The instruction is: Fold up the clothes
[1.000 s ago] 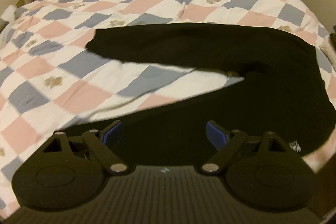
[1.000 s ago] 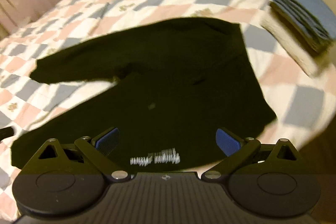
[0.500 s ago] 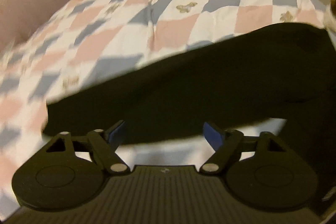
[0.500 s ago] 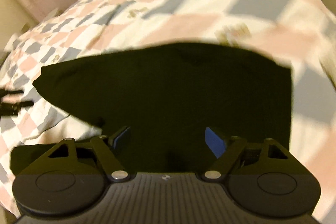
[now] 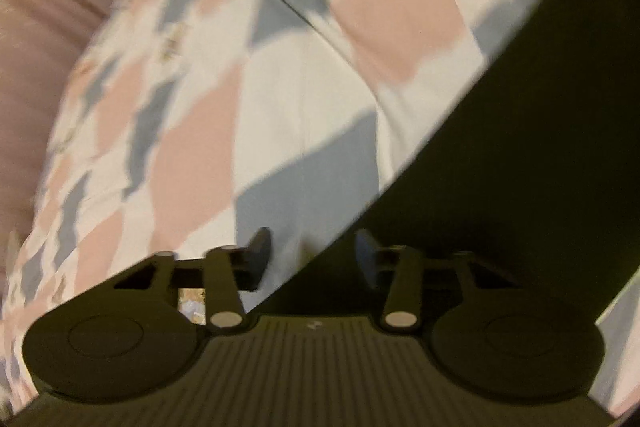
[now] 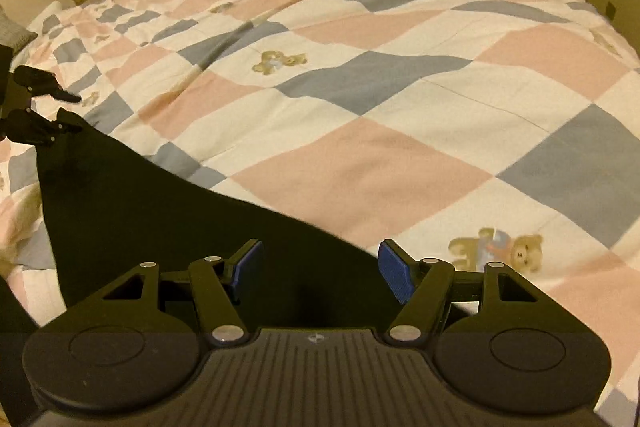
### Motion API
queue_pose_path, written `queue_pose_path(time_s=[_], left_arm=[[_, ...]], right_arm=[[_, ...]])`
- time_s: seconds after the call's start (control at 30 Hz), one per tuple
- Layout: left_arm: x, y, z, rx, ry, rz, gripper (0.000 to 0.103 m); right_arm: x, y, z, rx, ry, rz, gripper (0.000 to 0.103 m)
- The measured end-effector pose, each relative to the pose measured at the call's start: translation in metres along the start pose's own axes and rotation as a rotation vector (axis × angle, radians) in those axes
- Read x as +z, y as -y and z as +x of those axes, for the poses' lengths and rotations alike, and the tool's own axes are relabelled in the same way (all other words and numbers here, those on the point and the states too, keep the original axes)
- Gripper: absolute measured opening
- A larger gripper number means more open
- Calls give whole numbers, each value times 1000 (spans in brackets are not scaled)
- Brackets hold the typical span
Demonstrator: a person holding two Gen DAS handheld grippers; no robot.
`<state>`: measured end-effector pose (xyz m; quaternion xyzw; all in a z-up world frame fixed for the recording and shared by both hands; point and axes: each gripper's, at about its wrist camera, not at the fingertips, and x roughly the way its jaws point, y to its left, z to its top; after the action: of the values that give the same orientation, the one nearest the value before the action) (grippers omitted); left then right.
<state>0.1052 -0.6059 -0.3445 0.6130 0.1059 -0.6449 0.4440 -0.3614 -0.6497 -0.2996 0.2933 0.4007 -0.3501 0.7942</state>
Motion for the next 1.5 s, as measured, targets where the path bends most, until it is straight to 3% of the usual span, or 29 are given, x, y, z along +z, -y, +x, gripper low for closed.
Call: queue_pose_path(time_s=[0.27, 0.4, 0.43, 0.47, 0.5, 0.53, 0.57, 0.63, 0.7, 0.8, 0.93, 1.07, 1.2, 1.3, 1.33, 1.4, 1.43, 1.5], left_arm=[[-6, -3, 53, -139, -119, 205, 37], [-10, 12, 64, -144, -107, 286, 33], [-12, 16, 66, -145, -100, 303, 24], [-14, 20, 66, -139, -94, 326, 6], [-18, 27, 65, -118, -88, 361, 1], [-22, 34, 64, -97, -82, 396, 0], [-25, 42, 63, -75, -77, 432, 0], [-32, 53, 59, -15, -70, 482, 0], [-38, 61, 48, 46, -61, 501, 0], [-51, 64, 18, 156, -25, 446, 0], [-82, 71, -51, 315, 30, 232, 1], [-136, 114, -123, 388, 30, 62, 2], [-196, 181, -163, 308, -45, -109, 2], [-239, 233, -185, 221, -112, -228, 2], [-247, 249, -188, 180, -134, -236, 4], [-264, 276, -195, 116, -170, -238, 4], [-270, 282, -200, 96, -180, -240, 7], [-282, 286, -210, 81, -191, -275, 8]], right_arm=[[15, 8, 31, 72, -51, -71, 73], [23, 13, 48, 115, -93, -70, 76], [23, 13, 53, 119, -110, -75, 76], [22, 12, 58, 114, -130, -86, 76], [20, 11, 63, 106, -148, -98, 75], [17, 9, 67, 97, -166, -109, 66], [15, 8, 72, 87, -189, -122, 36], [9, -1, 76, 87, -236, -162, 4], [3, -19, 63, 14, -192, -248, 4], [-6, -49, 28, -126, -86, -335, 3], [-36, -107, -36, -299, 62, -472, 3], [-108, -185, -92, -422, 140, -573, 3], [-196, -249, -121, -472, 108, -556, 3], [-254, -280, -118, -465, -28, -483, 7], [-270, -285, -112, -471, -105, -462, 13], [-302, -294, -101, -494, -245, -423, 43], [-313, -297, -102, -524, -271, -400, 54], [-321, -291, -119, -522, -234, -245, 54]])
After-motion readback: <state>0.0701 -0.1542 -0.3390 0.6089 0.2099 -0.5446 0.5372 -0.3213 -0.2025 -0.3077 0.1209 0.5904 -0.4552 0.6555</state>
